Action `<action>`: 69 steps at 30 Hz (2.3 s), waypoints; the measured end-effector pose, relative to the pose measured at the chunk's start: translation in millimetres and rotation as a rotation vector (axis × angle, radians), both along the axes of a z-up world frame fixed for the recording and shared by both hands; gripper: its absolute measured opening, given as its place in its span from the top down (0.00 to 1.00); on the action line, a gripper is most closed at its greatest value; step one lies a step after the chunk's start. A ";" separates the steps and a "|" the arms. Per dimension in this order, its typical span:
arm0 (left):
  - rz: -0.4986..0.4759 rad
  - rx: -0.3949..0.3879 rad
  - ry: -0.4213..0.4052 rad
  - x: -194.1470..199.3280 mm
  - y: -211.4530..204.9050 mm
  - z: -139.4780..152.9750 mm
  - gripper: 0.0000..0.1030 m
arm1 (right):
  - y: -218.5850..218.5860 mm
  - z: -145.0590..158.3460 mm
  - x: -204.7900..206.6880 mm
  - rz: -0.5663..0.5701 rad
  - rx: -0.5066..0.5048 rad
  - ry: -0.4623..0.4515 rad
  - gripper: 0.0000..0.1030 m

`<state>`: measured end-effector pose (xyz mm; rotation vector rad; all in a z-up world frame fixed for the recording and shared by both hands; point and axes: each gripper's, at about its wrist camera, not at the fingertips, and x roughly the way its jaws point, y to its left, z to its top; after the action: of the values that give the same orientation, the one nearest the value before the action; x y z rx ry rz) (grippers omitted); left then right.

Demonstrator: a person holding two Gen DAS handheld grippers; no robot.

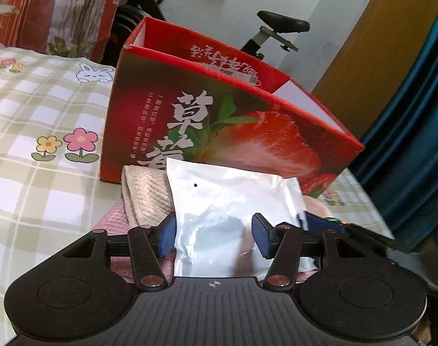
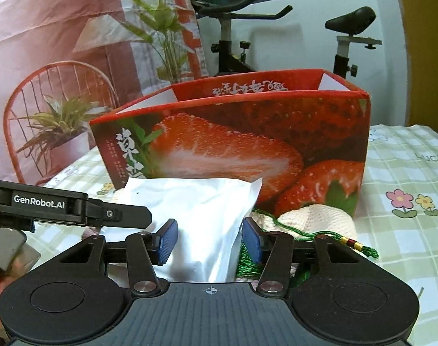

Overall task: Organize soft objects
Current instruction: 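Close both grippers on the white foil packet and lift it, then carry the foil packet with both grippers over the red box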

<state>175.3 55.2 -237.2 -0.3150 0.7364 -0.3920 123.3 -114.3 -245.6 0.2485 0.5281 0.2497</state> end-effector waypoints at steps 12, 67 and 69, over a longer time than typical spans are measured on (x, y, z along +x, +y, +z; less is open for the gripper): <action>0.021 -0.025 0.054 -19.1 10.9 -13.2 0.63 | -1.4 0.8 -6.0 0.006 0.012 0.010 0.57; -0.055 -0.030 -0.268 24.7 -14.2 106.9 0.61 | -35.1 134.7 30.1 0.064 -0.087 -0.249 0.66; -0.060 -0.016 -0.270 43.5 -20.0 113.8 0.61 | -39.1 141.7 47.7 0.053 -0.098 -0.259 0.66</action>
<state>218.8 35.2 -123.5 -0.2491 0.4792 -0.4872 171.0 -153.4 -103.9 0.1048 0.2897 0.3016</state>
